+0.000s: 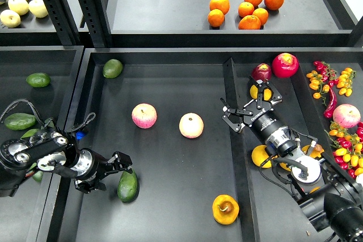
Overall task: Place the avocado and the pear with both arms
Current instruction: 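Lower the open left gripper over the dark green avocado, then close the left gripper on the avocado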
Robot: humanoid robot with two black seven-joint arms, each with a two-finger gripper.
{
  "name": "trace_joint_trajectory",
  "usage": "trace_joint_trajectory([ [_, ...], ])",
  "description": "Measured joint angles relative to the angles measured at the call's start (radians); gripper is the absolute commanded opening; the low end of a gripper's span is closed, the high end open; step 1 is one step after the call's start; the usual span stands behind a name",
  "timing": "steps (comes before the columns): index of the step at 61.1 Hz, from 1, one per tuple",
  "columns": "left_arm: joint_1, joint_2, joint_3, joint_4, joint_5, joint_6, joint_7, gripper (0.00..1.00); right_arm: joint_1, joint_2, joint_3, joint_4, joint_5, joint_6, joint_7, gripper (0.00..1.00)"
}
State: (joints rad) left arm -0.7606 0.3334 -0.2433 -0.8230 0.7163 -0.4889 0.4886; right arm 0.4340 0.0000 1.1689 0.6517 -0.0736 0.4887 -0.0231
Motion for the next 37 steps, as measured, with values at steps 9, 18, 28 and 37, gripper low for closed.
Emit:
trace_joint_trajectory([
  [9,0.002,-0.014,0.001,0.009,0.005,0.0,0.0,0.99,-0.001,0.0,0.0,-0.001,0.0,0.0,0.0,0.99],
  [18,0.002,-0.028,0.002,0.02,0.01,0.0,0.0,0.99,-0.001,0.0,0.0,-0.001,0.0,0.0,0.0,0.99],
  [28,0.006,-0.039,0.003,0.034,0.011,0.0,0.0,0.99,-0.001,0.0,0.0,-0.003,0.0,0.0,0.0,0.99],
  [37,0.009,-0.047,0.009,0.045,0.011,0.0,0.0,0.99,-0.001,0.0,0.0,-0.003,0.0,0.0,0.0,0.99],
])
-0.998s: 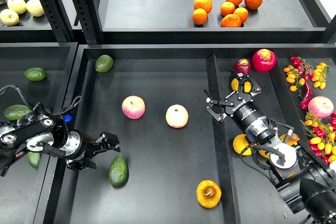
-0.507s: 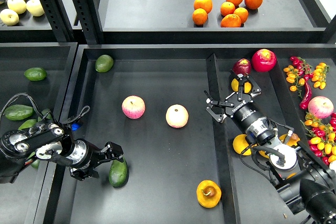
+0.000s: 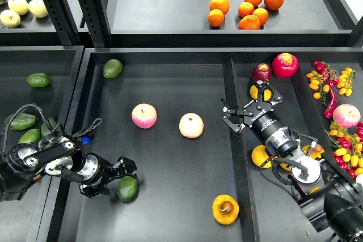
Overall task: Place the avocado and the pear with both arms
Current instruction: 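Close the left gripper on the avocado, then carry the avocado into the avocado bin and open the left gripper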
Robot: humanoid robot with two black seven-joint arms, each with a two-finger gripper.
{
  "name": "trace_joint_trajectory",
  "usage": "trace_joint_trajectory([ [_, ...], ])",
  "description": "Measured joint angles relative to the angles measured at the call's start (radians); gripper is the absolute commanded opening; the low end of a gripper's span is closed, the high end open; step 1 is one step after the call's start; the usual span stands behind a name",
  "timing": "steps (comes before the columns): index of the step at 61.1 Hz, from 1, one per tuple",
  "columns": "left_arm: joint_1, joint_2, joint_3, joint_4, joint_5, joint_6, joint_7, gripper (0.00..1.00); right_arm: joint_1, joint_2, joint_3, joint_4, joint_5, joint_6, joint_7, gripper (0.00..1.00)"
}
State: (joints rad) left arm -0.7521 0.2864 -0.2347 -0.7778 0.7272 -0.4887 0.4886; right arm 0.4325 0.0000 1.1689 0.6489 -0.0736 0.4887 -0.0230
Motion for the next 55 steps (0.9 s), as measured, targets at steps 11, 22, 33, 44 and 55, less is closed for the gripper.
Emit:
trace_joint_trajectory([
  [11,0.0,-0.007,0.014,0.011,0.0,0.0,0.0,0.99,0.0,0.0,0.0,0.0,0.0,0.0,0.0,0.99],
  [22,0.0,-0.012,0.018,0.015,0.009,0.0,0.0,0.93,0.0,0.0,0.0,0.0,0.0,0.0,0.0,0.99],
  [33,0.003,-0.013,0.021,0.016,0.036,0.0,0.0,0.84,0.0,0.0,0.0,0.0,0.0,0.0,0.0,0.99],
  [44,0.009,-0.013,0.022,0.024,0.046,0.0,0.0,0.72,-0.005,0.0,0.0,0.003,0.0,0.0,0.0,0.99],
  [55,0.009,-0.015,0.004,0.044,0.046,0.0,0.0,0.49,-0.011,0.0,0.0,0.004,0.0,0.0,0.0,0.99],
])
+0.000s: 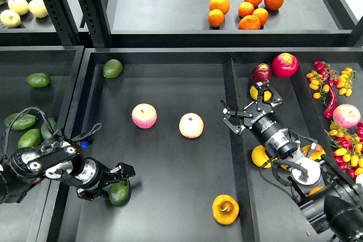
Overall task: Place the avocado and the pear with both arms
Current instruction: 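Carry the avocado into the avocado bin and open the left gripper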
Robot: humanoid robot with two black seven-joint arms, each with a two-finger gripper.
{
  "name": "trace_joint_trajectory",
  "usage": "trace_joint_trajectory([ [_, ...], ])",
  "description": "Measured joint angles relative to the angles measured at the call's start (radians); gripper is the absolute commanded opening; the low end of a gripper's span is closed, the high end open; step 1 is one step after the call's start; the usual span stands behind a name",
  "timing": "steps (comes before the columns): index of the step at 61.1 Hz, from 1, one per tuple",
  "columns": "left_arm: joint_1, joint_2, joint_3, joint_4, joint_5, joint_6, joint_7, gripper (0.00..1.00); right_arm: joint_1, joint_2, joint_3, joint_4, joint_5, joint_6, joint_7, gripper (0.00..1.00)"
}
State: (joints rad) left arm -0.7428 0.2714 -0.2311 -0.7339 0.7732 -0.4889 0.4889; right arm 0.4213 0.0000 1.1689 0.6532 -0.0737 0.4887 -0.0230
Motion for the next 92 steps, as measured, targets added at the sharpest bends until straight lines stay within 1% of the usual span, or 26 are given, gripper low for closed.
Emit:
trace_joint_trajectory([
  [2,0.0,0.0,-0.006,0.005,0.0,0.0,0.0,0.47,-0.001,0.0,0.0,0.0,0.0,0.0,0.0,0.99],
  [4,-0.001,-0.001,-0.013,0.011,-0.001,0.0,0.0,0.43,-0.002,0.0,0.0,0.0,0.0,0.0,0.0,0.99],
  [12,0.0,-0.001,-0.045,0.022,-0.003,0.0,0.0,0.38,-0.003,0.0,0.0,0.0,0.0,0.0,0.0,0.99],
  [27,-0.015,0.0,-0.099,0.008,-0.013,0.0,0.0,0.35,-0.008,0.0,0.0,0.0,-0.001,0.0,0.0,0.99],
  [39,-0.027,0.026,-0.133,-0.012,-0.043,0.0,0.0,0.35,-0.009,0.0,0.0,0.003,-0.002,0.0,0.0,0.99],
  [71,-0.049,0.275,-0.184,-0.066,-0.163,0.0,0.0,0.35,-0.01,0.0,-0.001,0.007,-0.005,0.0,0.0,0.99],
  [92,-0.045,0.388,-0.195,-0.054,-0.17,0.0,0.0,0.35,-0.01,0.0,-0.002,0.006,-0.006,0.0,0.0,0.99],
])
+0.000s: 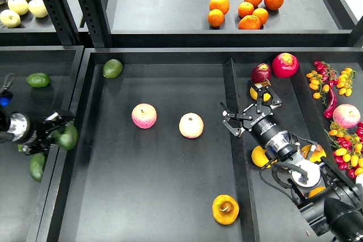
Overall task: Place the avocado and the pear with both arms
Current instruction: 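Carry the avocado into the avocado bin and open the left gripper, then withdraw the left gripper from the avocado bin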
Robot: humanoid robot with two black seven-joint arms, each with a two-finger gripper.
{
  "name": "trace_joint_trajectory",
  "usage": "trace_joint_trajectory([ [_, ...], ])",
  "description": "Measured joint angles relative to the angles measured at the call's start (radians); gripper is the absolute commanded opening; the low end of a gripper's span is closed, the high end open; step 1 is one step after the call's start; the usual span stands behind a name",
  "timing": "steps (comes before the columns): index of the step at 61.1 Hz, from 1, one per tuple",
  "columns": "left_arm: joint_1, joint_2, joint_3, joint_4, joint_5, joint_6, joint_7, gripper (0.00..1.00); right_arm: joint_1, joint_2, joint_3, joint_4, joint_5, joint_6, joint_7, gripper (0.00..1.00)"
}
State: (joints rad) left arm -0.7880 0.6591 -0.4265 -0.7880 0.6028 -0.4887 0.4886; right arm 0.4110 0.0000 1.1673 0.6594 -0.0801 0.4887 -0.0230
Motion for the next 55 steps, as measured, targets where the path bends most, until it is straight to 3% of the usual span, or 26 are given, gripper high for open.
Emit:
trace_joint_trajectory([
  [29,0.009,0.039,0.02,0.096,0.001,0.0,0.0,0.36,0.0,0.0,-0.001,0.0,-0.002,0.0,0.0,0.99],
  [55,0.014,0.022,0.022,0.266,-0.003,0.0,0.0,0.38,0.0,0.0,-0.005,0.0,-0.003,0.0,-0.002,0.99],
])
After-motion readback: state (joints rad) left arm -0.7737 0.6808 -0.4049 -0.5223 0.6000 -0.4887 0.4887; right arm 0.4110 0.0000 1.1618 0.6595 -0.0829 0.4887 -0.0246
